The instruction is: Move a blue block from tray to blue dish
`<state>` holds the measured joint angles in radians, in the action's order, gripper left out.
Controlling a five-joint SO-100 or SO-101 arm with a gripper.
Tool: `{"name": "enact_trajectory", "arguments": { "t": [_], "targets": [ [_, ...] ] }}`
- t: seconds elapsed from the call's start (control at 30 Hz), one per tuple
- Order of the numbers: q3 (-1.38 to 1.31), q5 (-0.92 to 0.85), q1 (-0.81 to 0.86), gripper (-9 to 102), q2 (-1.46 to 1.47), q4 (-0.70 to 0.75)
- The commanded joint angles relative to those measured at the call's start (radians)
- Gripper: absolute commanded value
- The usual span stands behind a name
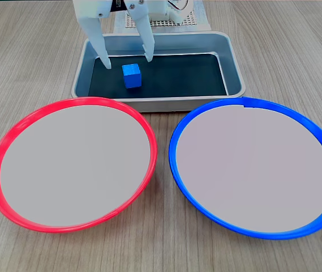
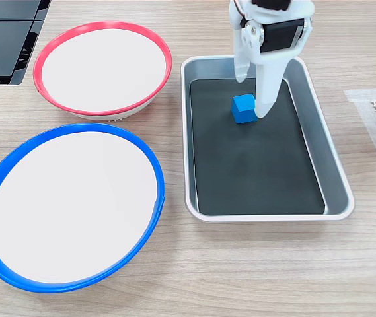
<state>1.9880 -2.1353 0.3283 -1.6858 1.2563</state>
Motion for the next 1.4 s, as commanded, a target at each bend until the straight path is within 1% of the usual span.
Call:
{"name": "enact_trajectory", "arguments": {
  "t": [0.0, 0.27, 0.43, 0.53, 0.63, 0.77, 0.83, 0.9, 0.97, 1.07, 1.13, 1.2, 1.23, 1.3, 1.37],
  "targets": [
    [0.02, -0.003, 0.011, 27, -0.003, -0.028],
    [0.1, 0.012, -0.011, 26, 0.0, -0.103],
    [0.124, 0.021, -0.029, 21, 0.002, -0.135],
    [0.129, 0.025, -0.038, 14, 0.003, -0.144],
    [0.129, 0.025, -0.043, 3, 0.003, -0.156],
    [0.124, 0.014, -0.052, 0, -0.012, -0.175],
    [0.12, 0.043, -0.069, 0, -0.046, -0.19],
    [0.115, 0.135, -0.106, 0, -0.129, -0.172],
    [0.095, 0.27, -0.173, 0, -0.245, -0.1],
    [0.012, 0.606, -0.318, 0, -0.373, 0.005],
    [-0.08, 0.896, -0.399, 0, -0.376, 0.012],
    [-0.161, 1.16, -0.449, 0, -0.313, -0.051],
    [-0.195, 1.235, -0.462, 0, -0.264, -0.087],
    [-0.252, 1.359, -0.474, 0, -0.132, -0.192],
    [-0.305, 1.391, -0.476, 0, 0.021, -0.295]
  ]
}}
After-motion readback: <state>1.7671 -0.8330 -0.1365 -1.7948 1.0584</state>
